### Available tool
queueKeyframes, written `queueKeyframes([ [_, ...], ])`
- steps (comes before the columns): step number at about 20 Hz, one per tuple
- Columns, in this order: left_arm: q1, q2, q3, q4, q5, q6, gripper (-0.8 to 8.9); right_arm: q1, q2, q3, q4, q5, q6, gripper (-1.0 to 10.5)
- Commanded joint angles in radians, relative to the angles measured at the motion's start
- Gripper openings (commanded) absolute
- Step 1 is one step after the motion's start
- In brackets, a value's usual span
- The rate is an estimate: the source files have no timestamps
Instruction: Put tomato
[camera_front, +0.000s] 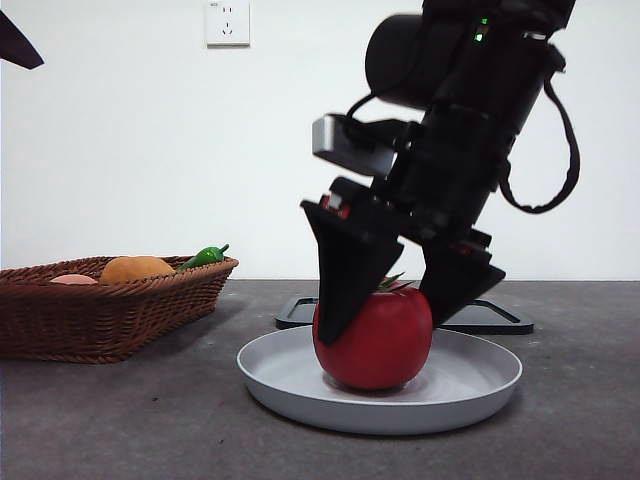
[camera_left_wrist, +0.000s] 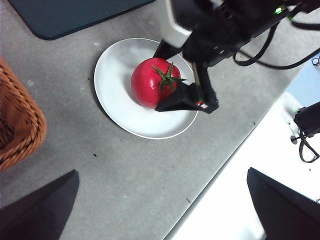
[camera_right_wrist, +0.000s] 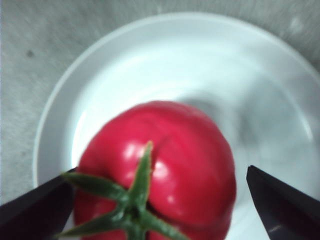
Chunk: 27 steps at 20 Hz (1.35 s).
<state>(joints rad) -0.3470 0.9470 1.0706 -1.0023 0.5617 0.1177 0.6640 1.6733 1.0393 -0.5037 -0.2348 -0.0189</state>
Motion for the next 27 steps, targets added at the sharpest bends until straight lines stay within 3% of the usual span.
queueKeyframes([
  [1,-0.002,0.004,0.021,0.008,0.008,0.013,5.29,0.009,0.034,0.020,0.009,0.001,0.013,5.1],
  [5,-0.002,0.004,0.021,0.009,0.008,0.013,5.29,0.009,0.035,0.020,0.009,0.001,0.012,1.5],
  [6,-0.002,0.004,0.021,0.009,0.008,0.013,5.29,0.008,0.032,0.020,0.007,0.000,0.012,1.3],
  [13,-0.002,0.004,0.021,0.013,0.008,0.013,5.30,-0.016,-0.021,0.167,-0.053,0.030,0.011,1.2],
  [19,-0.002,0.004,0.021,0.031,0.008,0.013,5.30,-0.148,0.007,0.338,-0.019,0.060,0.011,1.3],
  [27,-0.002,0.004,0.021,0.032,0.008,0.013,5.30,-0.295,0.317,0.592,-0.013,0.048,0.006,1.3],
])
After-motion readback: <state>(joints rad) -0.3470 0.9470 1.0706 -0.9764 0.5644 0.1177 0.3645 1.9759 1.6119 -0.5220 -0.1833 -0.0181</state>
